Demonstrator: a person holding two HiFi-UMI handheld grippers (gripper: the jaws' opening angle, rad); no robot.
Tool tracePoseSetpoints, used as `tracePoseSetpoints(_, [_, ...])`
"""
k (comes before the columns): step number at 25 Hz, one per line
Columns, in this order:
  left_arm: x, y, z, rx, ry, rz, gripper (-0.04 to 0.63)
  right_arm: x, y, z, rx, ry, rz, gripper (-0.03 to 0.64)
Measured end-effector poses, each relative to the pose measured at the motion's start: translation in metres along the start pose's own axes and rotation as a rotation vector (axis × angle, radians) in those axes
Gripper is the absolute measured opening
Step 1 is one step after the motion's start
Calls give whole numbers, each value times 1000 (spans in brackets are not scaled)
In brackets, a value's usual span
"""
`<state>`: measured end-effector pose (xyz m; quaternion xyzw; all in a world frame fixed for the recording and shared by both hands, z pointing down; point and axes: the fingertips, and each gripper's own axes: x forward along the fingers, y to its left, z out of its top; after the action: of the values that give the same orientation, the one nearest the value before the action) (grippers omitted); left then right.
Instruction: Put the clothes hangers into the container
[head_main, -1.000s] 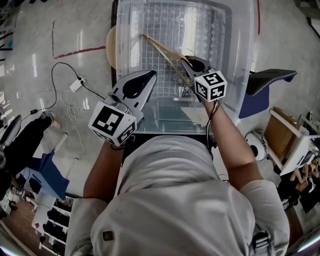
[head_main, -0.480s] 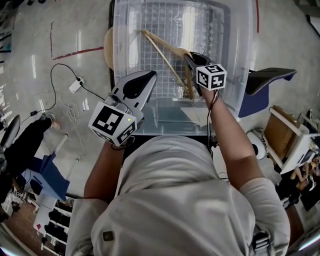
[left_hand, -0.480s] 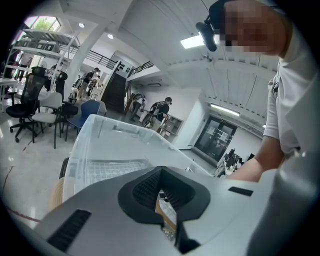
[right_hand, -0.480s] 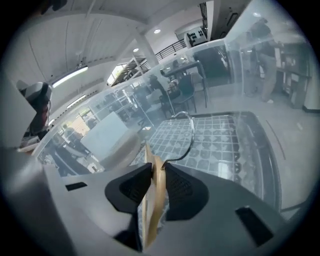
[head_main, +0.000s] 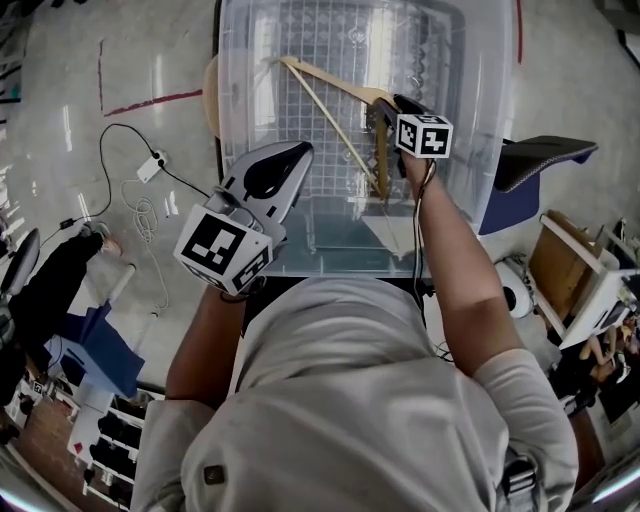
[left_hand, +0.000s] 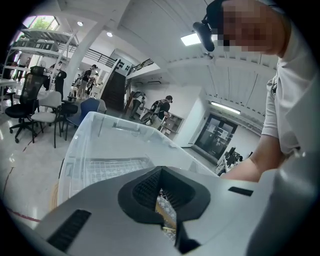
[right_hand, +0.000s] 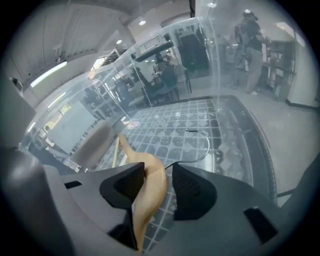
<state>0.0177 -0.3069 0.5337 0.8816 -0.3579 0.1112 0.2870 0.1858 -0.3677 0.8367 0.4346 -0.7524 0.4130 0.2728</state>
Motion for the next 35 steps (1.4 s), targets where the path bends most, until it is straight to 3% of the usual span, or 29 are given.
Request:
tracePoseSetpoints(4, [6, 6, 0, -2, 7, 8, 17, 10, -14, -7, 1, 28, -61, 202])
tracePoseSetpoints(8, [9, 5, -1, -3, 9, 6, 17, 15, -19, -18, -78, 90, -130, 196])
tracePoseSetpoints(20, [4, 6, 5, 9, -14, 11, 17, 9, -3, -12, -93, 86, -128, 154])
tracePoseSetpoints(26, [-6, -1, 13, 40, -29, 4, 17, -22, 36, 21, -114, -3, -82, 89])
tracePoseSetpoints(35, [-31, -24, 15, 61, -27, -39, 17, -108, 120, 62, -174, -183, 12, 48])
